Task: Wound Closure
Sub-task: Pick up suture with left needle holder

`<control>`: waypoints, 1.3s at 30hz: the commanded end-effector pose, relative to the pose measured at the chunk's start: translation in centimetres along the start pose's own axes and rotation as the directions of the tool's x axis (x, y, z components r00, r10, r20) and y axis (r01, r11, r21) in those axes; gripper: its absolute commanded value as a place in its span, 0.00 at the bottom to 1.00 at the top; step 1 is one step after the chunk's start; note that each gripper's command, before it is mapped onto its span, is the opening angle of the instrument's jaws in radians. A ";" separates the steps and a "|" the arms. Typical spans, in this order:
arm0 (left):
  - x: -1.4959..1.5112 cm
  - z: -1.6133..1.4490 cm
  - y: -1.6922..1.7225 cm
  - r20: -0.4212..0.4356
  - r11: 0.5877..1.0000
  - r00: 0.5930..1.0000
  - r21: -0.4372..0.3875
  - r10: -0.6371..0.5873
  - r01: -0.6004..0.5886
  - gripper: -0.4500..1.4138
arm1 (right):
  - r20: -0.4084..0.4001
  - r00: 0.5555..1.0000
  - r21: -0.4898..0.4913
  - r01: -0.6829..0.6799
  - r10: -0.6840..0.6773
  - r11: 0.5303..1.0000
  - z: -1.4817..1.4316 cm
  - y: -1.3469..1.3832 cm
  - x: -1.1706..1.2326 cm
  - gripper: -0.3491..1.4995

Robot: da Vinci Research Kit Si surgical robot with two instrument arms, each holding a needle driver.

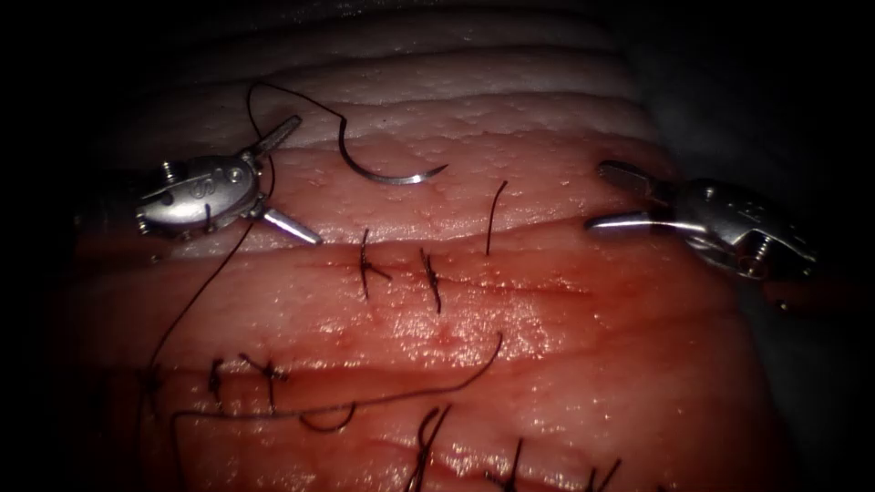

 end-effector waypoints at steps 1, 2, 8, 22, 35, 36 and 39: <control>0.00 0.00 0.05 -0.004 0.999 1.000 -0.035 0.005 -0.006 0.69 | -0.001 1.000 0.002 0.001 -0.001 1.000 0.08 -0.02 -0.06 0.83; 0.04 -0.09 0.16 0.003 0.998 1.000 -0.062 0.008 -0.008 0.66 | -0.002 1.000 0.002 0.003 -0.003 1.000 0.08 -0.03 -0.07 0.82; 0.38 -0.21 0.60 -0.021 0.987 0.999 -0.161 -0.026 0.022 0.62 | 0.002 1.000 0.010 0.012 -0.012 1.000 0.17 -0.11 -0.18 0.81; 1.15 -1.43 1.25 -0.035 0.962 0.998 -0.268 -0.050 0.039 0.55 | 0.028 0.999 0.011 0.022 -0.022 1.000 0.23 -0.17 -0.38 0.79; 1.06 -1.40 1.78 -0.068 0.939 0.971 -0.277 -0.228 0.202 0.59 | 0.031 0.999 0.011 0.015 -0.015 1.000 0.21 -0.19 -0.43 0.78; 1.06 -1.36 1.80 -0.067 0.936 0.967 -0.276 -0.245 0.218 0.59 | 0.031 0.999 0.011 0.009 -0.010 1.000 0.21 -0.19 -0.44 0.78; 0.99 -1.16 1.83 -0.059 0.924 0.948 -0.250 -0.314 0.290 0.59 | 0.034 0.999 0.011 0.010 -0.010 1.000 0.21 -0.20 -0.44 0.78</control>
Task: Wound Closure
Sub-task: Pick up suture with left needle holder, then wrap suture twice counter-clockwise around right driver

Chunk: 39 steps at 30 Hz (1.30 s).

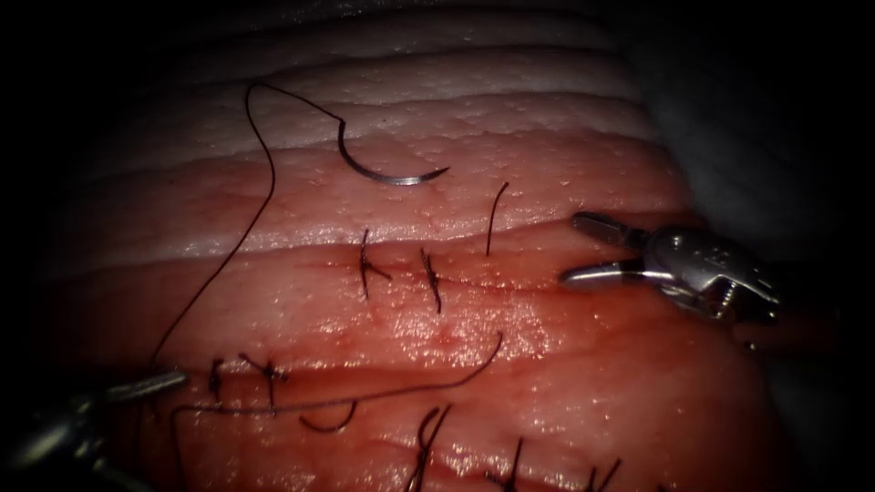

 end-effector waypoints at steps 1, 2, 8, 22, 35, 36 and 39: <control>-0.06 0.08 -0.03 0.002 1.000 1.000 0.002 -0.014 0.014 0.59 | -0.001 1.000 0.005 -0.001 0.001 1.000 0.08 -0.02 -0.03 0.78; -0.09 0.09 -0.05 0.001 1.000 1.000 0.002 -0.023 0.023 0.59 | -0.001 1.000 0.005 -0.001 0.001 1.000 0.08 -0.03 -0.03 0.78; -0.16 -0.01 -0.07 -0.006 0.996 0.997 -0.048 -0.081 0.081 0.00 | 0.000 1.000 0.005 -0.003 0.003 1.000 0.06 -0.06 -0.01 0.76; 0.39 0.17 -0.73 -0.068 0.989 0.997 0.146 0.046 -0.036 0.00 | 0.010 0.996 0.201 0.080 -0.083 0.976 0.11 -0.68 0.75 0.51; 0.34 0.92 -1.49 -0.038 0.975 0.994 0.199 0.103 -0.094 0.00 | 0.014 0.983 0.380 0.165 -0.184 0.910 0.86 -0.90 0.73 0.00; 0.33 0.96 -1.54 -0.030 0.974 0.994 0.206 0.103 -0.094 0.00 | -0.005 0.984 0.384 0.169 -0.181 0.908 0.86 -0.91 0.73 0.00; 0.24 1.08 -1.71 -0.003 0.968 0.993 0.222 0.121 -0.117 0.00 | -0.077 0.984 0.388 0.177 -0.160 0.904 0.82 -0.94 0.75 0.00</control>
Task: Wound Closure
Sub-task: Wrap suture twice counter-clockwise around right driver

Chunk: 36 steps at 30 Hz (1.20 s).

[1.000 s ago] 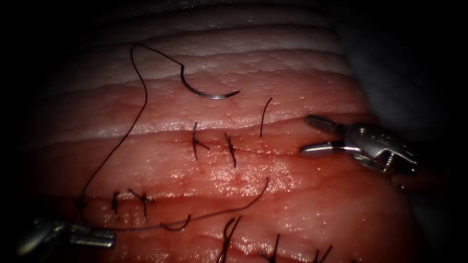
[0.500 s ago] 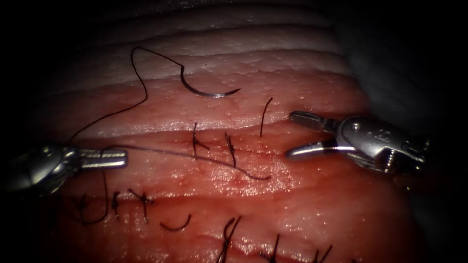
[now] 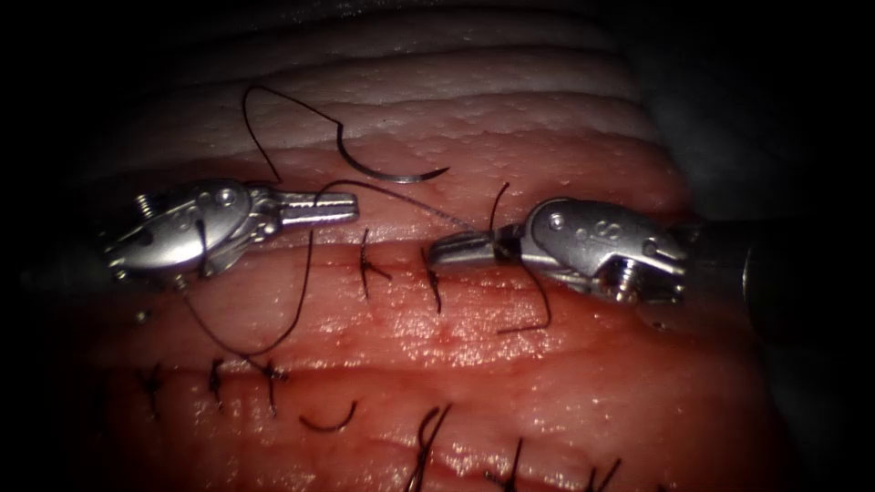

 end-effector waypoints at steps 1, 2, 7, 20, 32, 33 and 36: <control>-0.08 0.12 -0.08 0.018 1.000 1.000 0.011 0.008 -0.009 0.00 | -0.031 1.000 0.006 0.000 0.000 1.000 0.06 -0.01 -0.02 0.00; -0.17 0.20 -0.15 0.030 1.000 0.999 0.017 0.015 -0.016 0.00 | -0.057 0.998 0.010 0.001 0.000 1.000 0.05 -0.02 0.01 0.00; -0.52 0.47 -0.30 0.072 0.998 0.996 0.024 0.050 -0.052 0.00 | -0.166 0.986 -0.021 -0.020 0.016 1.000 0.10 -0.04 0.11 0.00; -0.86 0.74 0.30 0.169 0.996 0.982 -0.010 0.087 -0.086 0.00 | -0.264 0.956 -0.255 0.060 -0.129 0.965 0.23 0.14 0.30 0.72; -0.46 0.64 0.92 0.181 0.990 0.973 -0.014 0.143 -0.143 0.00 | -0.004 0.986 -0.333 0.159 -0.169 0.929 0.14 0.23 0.03 0.57; -0.42 0.64 0.94 0.181 0.988 0.972 -0.016 0.153 -0.152 0.00 | 0.013 0.985 -0.334 0.164 -0.170 0.928 0.15 0.23 -0.01 0.57; -0.27 0.63 0.97 0.181 0.983 0.966 -0.024 0.186 -0.185 0.00 | 0.091 0.983 -0.307 0.179 -0.159 0.935 0.21 0.19 -0.22 0.57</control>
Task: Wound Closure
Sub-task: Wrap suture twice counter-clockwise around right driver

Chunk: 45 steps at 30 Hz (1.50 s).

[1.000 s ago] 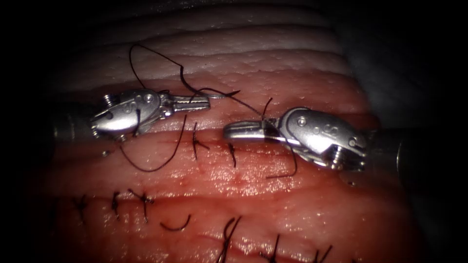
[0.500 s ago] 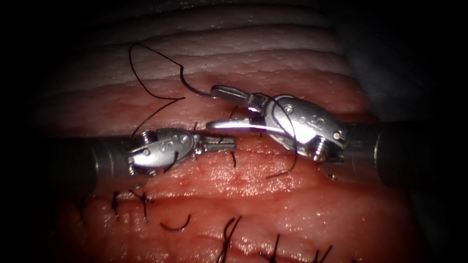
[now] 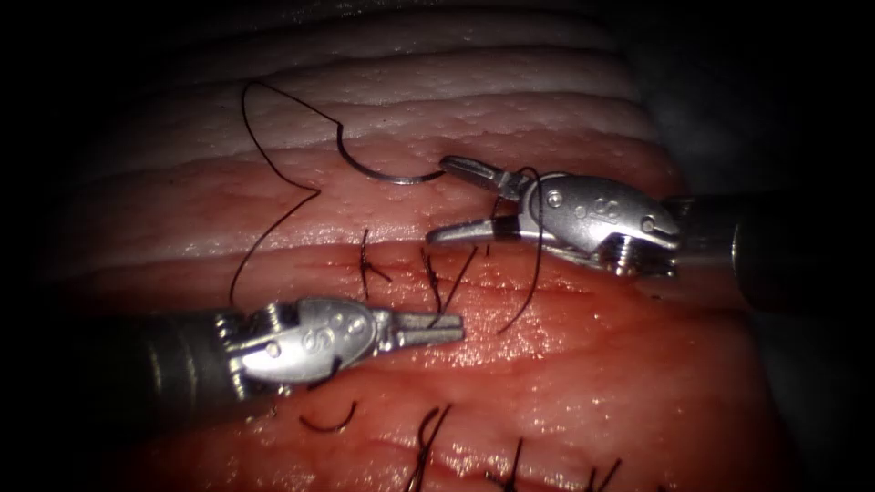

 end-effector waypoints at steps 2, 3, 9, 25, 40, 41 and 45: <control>0.04 0.03 -0.05 0.006 1.000 1.000 0.005 0.017 -0.017 0.00 | 0.040 0.999 0.035 0.013 -0.014 0.999 0.11 -0.10 -0.16 0.59; 0.09 -0.02 -0.10 0.039 0.997 0.998 0.043 0.055 -0.056 0.00 | 0.069 0.997 0.079 0.009 -0.014 0.997 0.11 -0.15 -0.25 0.57; 0.13 -0.19 -0.27 0.097 0.990 0.992 0.107 0.084 -0.094 0.00 | 0.128 0.991 0.161 0.023 -0.044 0.987 0.09 -0.29 -0.46 0.57; 0.10 0.23 -1.00 0.115 0.985 0.985 0.105 0.127 -0.139 0.00 | 0.089 0.994 0.382 -0.099 0.070 0.919 0.10 -0.50 -0.62 0.51; -1.00 0.65 -1.12 0.165 0.993 0.980 0.031 0.111 -0.118 0.00 | -0.355 0.822 0.294 -0.354 0.446 0.888 -0.14 -0.25 -0.48 0.54; -1.02 0.62 -1.02 0.165 0.993 0.980 0.031 0.111 -0.118 0.00 | -0.359 0.822 0.230 -0.382 0.443 0.895 -0.18 -0.24 -0.50 0.53; -0.98 0.56 -0.77 0.168 0.993 0.980 0.035 0.109 -0.117 0.00 | -0.390 0.815 0.107 -0.422 0.429 0.900 -0.26 -0.23 -0.52 0.46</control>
